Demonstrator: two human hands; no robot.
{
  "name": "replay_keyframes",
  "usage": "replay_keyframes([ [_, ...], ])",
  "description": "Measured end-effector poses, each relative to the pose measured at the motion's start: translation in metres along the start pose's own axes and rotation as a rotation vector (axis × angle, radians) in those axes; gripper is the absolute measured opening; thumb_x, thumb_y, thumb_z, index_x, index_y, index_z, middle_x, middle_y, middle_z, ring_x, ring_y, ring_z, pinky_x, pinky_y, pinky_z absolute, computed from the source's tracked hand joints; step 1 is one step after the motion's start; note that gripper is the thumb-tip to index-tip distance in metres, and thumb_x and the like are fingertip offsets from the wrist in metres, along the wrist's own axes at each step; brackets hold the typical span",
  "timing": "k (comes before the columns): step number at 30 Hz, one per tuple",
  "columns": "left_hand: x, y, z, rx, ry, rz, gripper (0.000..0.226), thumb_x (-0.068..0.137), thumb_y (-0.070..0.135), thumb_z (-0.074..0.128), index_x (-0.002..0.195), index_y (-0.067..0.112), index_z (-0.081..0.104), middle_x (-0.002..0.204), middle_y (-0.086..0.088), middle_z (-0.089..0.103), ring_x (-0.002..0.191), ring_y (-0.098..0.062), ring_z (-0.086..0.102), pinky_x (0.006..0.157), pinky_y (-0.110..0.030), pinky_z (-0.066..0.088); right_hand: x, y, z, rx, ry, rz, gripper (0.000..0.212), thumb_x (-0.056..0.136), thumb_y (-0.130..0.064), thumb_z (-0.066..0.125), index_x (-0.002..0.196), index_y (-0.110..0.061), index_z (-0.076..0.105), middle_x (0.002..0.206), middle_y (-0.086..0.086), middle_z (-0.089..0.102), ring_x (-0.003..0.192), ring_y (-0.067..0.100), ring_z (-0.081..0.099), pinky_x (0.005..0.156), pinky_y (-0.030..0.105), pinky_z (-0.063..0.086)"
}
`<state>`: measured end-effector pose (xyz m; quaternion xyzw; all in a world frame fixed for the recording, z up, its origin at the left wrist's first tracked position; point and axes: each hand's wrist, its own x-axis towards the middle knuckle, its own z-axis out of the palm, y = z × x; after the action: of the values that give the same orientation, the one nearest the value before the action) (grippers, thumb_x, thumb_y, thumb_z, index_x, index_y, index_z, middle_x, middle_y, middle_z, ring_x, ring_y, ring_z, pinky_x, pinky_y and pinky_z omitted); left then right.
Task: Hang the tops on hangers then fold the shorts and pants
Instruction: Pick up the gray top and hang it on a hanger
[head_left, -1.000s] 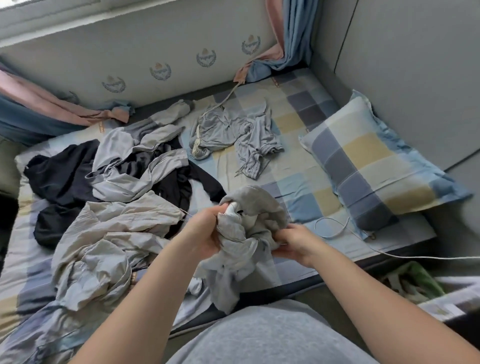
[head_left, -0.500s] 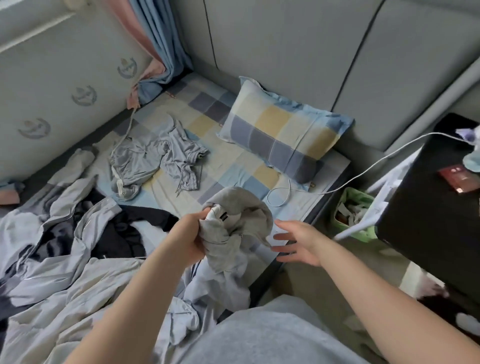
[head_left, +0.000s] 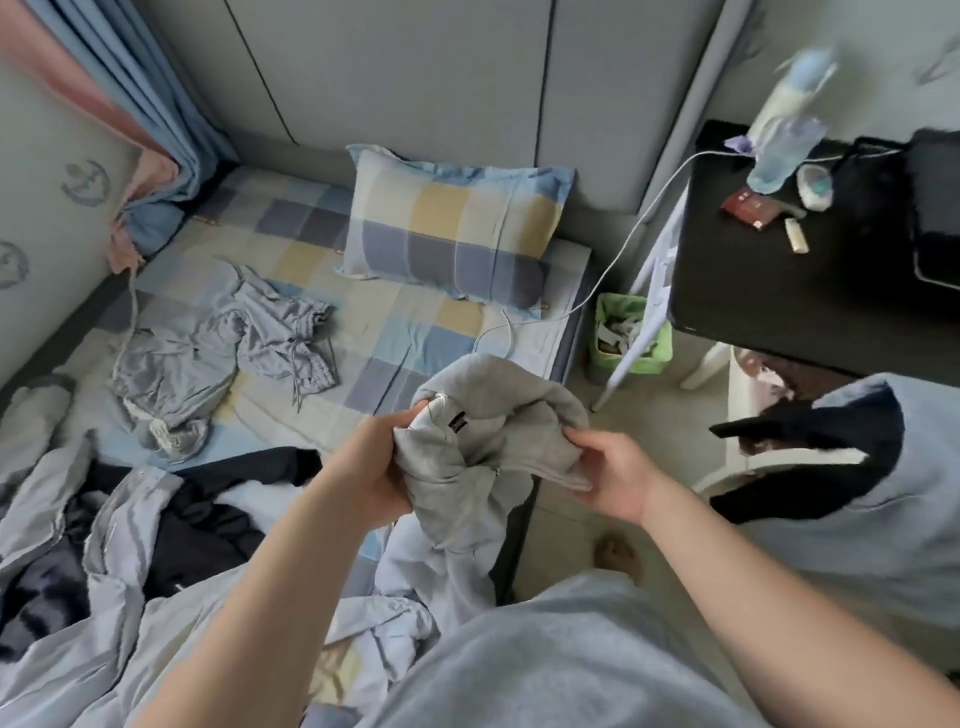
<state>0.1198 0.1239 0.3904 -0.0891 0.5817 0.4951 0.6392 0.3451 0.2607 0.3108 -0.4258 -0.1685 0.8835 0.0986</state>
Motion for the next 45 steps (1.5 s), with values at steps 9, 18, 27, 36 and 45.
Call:
replay_keyframes([
  [9,0.015,-0.012,0.089,0.077,-0.181,-0.055,0.032,0.106,0.031,0.043,0.119,0.008,0.062,0.108,-0.011,0.065,0.109,-0.027,0.058,0.114,-0.044,0.036,-0.098,-0.001,-0.033,0.419,-0.031,-0.35,0.046,0.092,-0.043,0.062,0.105,-0.002,0.078,0.11,0.014,0.075,0.099,0.024,0.074,0.078,0.038,0.061],
  [18,0.022,-0.072,0.206,0.273,-0.388,-0.177,0.026,0.103,0.02,0.045,0.108,0.007,0.066,0.095,-0.01,0.066,0.089,-0.023,0.063,0.082,-0.037,0.052,-0.22,0.045,-0.12,0.447,-0.011,-0.721,0.049,0.076,0.002,0.079,0.119,-0.021,0.072,0.119,0.006,0.07,0.102,0.022,0.068,0.085,0.036,0.053],
  [27,-0.023,-0.171,0.326,0.468,-0.509,-0.259,0.031,0.105,0.018,0.041,0.103,0.002,0.068,0.096,-0.013,0.07,0.091,-0.025,0.065,0.083,-0.041,0.053,-0.307,0.106,-0.196,0.716,0.251,-0.947,0.037,0.086,0.005,0.048,0.105,-0.007,0.078,0.102,0.012,0.074,0.083,0.02,0.073,0.07,0.031,0.059],
  [36,-0.083,-0.29,0.419,0.74,-0.659,-0.329,0.022,0.093,0.025,0.059,0.093,0.006,0.069,0.087,-0.007,0.063,0.082,-0.021,0.061,0.059,-0.031,0.061,-0.408,0.134,-0.275,0.268,1.247,-0.717,0.03,0.098,-0.014,0.052,0.127,-0.022,0.054,0.118,0.004,0.064,0.106,0.022,0.063,0.092,0.042,0.054],
  [45,-0.115,-0.394,0.492,1.139,-0.792,-0.242,0.028,0.095,0.032,0.062,0.103,0.008,0.075,0.096,-0.013,0.074,0.088,-0.028,0.072,0.082,-0.038,0.059,-0.503,0.126,-0.355,-0.362,1.269,-0.527,0.071,0.086,-0.047,0.072,0.147,-0.033,0.038,0.128,-0.005,0.055,0.117,0.017,0.056,0.103,0.041,0.047],
])
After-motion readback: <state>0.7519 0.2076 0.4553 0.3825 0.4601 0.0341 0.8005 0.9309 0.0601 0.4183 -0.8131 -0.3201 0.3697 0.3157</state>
